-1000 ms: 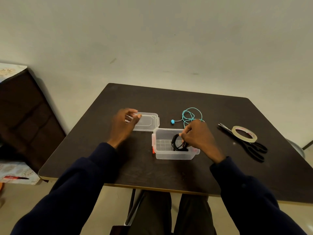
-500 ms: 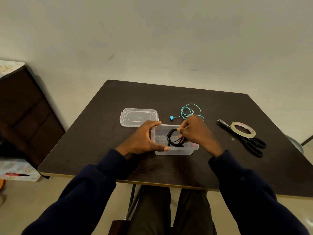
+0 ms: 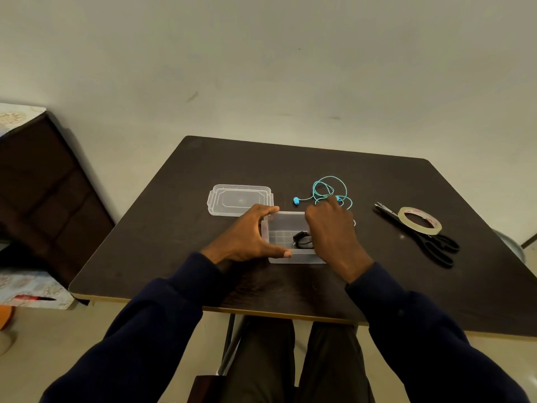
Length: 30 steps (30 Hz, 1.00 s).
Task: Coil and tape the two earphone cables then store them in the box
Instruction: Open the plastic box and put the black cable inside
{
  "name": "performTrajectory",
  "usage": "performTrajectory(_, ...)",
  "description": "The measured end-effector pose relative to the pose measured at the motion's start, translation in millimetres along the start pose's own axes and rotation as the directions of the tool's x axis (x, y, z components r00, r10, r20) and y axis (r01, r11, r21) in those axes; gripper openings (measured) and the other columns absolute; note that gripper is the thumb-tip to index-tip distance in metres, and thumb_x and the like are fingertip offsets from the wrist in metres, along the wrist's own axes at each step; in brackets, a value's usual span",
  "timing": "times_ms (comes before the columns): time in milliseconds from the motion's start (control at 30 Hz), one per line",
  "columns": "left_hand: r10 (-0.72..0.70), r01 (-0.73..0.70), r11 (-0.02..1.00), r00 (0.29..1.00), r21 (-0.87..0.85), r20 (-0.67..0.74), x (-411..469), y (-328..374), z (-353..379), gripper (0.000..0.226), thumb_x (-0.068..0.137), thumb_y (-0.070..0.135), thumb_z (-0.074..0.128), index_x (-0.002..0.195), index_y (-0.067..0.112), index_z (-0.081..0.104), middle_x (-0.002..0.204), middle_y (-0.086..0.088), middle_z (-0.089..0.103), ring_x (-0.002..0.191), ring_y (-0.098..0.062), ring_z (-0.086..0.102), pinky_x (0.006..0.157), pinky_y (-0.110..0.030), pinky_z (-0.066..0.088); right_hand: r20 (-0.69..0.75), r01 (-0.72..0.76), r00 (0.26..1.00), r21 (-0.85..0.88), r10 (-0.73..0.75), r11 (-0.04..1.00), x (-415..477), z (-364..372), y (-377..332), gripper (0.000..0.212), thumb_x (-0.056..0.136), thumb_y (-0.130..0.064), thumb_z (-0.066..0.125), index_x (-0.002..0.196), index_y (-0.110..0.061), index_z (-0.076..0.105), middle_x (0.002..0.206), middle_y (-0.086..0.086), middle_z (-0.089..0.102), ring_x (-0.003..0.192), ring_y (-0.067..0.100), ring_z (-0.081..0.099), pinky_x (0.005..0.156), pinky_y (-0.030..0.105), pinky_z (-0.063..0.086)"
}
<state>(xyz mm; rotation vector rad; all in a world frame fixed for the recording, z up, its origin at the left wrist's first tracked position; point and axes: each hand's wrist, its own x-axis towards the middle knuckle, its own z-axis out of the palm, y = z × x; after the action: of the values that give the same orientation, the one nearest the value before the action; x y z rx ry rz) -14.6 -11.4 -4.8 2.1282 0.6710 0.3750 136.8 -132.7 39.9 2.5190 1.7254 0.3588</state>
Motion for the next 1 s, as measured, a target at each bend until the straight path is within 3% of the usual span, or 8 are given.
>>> performTrajectory(100, 0.012, -0.012, 1.000, 1.000, -0.003, 0.001, 1, -4, 1, 0.109, 0.061, 0.049, 0.090, 0.151, 0.020, 0.036, 0.150, 0.001, 0.040, 0.136, -0.017, 0.039, 0.103, -0.030, 0.042, -0.046, 0.146, 0.989, 0.228, -0.139, 0.963, 7, -4, 13, 0.031, 0.088, -0.008, 0.072, 0.119, -0.011, 0.067, 0.118, 0.009, 0.067, 0.110, 0.020, 0.061, 0.092, 0.032, 0.052)
performTrajectory(200, 0.024, -0.024, 1.000, 1.000, -0.010, -0.008, 0, -6, 2, 0.111, 0.060, 0.052, 0.089, 0.152, 0.022, 0.036, 0.151, 0.002, 0.038, 0.135, -0.014, 0.038, 0.104, -0.030, 0.042, 0.042, 0.336, 0.910, 0.506, -0.412, 0.794, 11, -9, 17, 0.029, 0.087, 0.002, 0.069, 0.111, -0.013, 0.073, 0.120, 0.002, 0.067, 0.104, 0.008, 0.063, 0.087, 0.021, 0.054)
performTrajectory(300, 0.035, -0.035, 0.999, 0.999, -0.015, -0.028, -2, -6, 5, 0.113, 0.056, 0.057, 0.087, 0.151, 0.023, 0.036, 0.153, 0.003, 0.035, 0.133, -0.010, 0.035, 0.105, -0.030, 0.041, 0.144, 0.333, 0.858, 0.573, -0.493, 0.749, 13, -3, 19, 0.027, 0.086, 0.006, 0.067, 0.103, -0.012, 0.077, 0.117, 0.002, 0.068, 0.103, 0.008, 0.064, 0.089, 0.024, 0.057)
performTrajectory(500, 0.034, -0.037, 0.997, 0.998, -0.063, -0.054, -3, -10, 6, 0.113, 0.054, 0.058, 0.088, 0.150, 0.025, 0.038, 0.149, 0.002, 0.038, 0.137, -0.018, 0.040, 0.108, -0.037, 0.047, 0.238, 0.347, 0.838, 0.464, -0.491, 0.815, 24, -1, 30, 0.022, 0.085, 0.004, 0.067, 0.096, -0.013, 0.077, 0.107, -0.004, 0.072, 0.097, 0.009, 0.068, 0.087, 0.022, 0.057)
performTrajectory(633, 0.032, -0.039, 0.994, 0.997, -0.101, -0.074, -4, -15, 10, 0.115, 0.053, 0.062, 0.089, 0.149, 0.025, 0.039, 0.150, 0.005, 0.039, 0.137, -0.015, 0.041, 0.107, -0.034, 0.046, 0.112, 0.358, 0.865, 0.546, -0.489, 0.758, 14, -1, 39, 0.029, 0.086, 0.005, 0.067, 0.102, -0.017, 0.078, 0.117, -0.004, 0.073, 0.108, 0.006, 0.066, 0.095, 0.019, 0.052)
performTrajectory(800, 0.030, -0.045, 0.985, 0.995, -0.168, -0.094, -5, -22, 14, 0.113, 0.055, 0.060, 0.090, 0.150, 0.028, 0.037, 0.153, 0.006, 0.037, 0.134, -0.009, 0.041, 0.095, -0.012, 0.045, -0.118, 0.190, 0.982, 0.650, -0.149, 0.735, -7, 4, 57, 0.024, 0.087, -0.009, 0.074, 0.110, -0.014, 0.076, 0.111, 0.003, 0.074, 0.095, 0.008, 0.068, 0.087, 0.018, 0.055)
performTrajectory(933, 0.047, -0.062, 0.972, 0.997, -0.226, -0.068, -9, -28, 5, 0.111, 0.058, 0.043, 0.093, 0.150, 0.033, 0.032, 0.155, 0.008, 0.033, 0.138, -0.010, 0.037, 0.101, -0.013, 0.042, -0.039, 0.053, 0.999, 0.759, -0.037, 0.649, -23, 11, 78, 0.056, 0.080, -0.035, 0.078, 0.132, -0.019, 0.062, 0.127, -0.007, 0.061, 0.096, -0.004, 0.060, 0.072, 0.007, 0.050)
performTrajectory(1000, 0.067, -0.080, 0.974, 0.995, -0.210, -0.071, -12, -33, -6, 0.108, 0.058, 0.042, 0.092, 0.148, 0.038, 0.032, 0.160, 0.005, 0.029, 0.144, -0.011, 0.030, 0.112, -0.024, 0.034, 0.060, 0.018, 0.991, 0.817, -0.116, 0.576, -28, 13, 84, 0.078, 0.074, -0.043, 0.080, 0.143, -0.025, 0.050, 0.143, -0.009, 0.049, 0.116, 0.002, 0.055, 0.083, 0.010, 0.050)
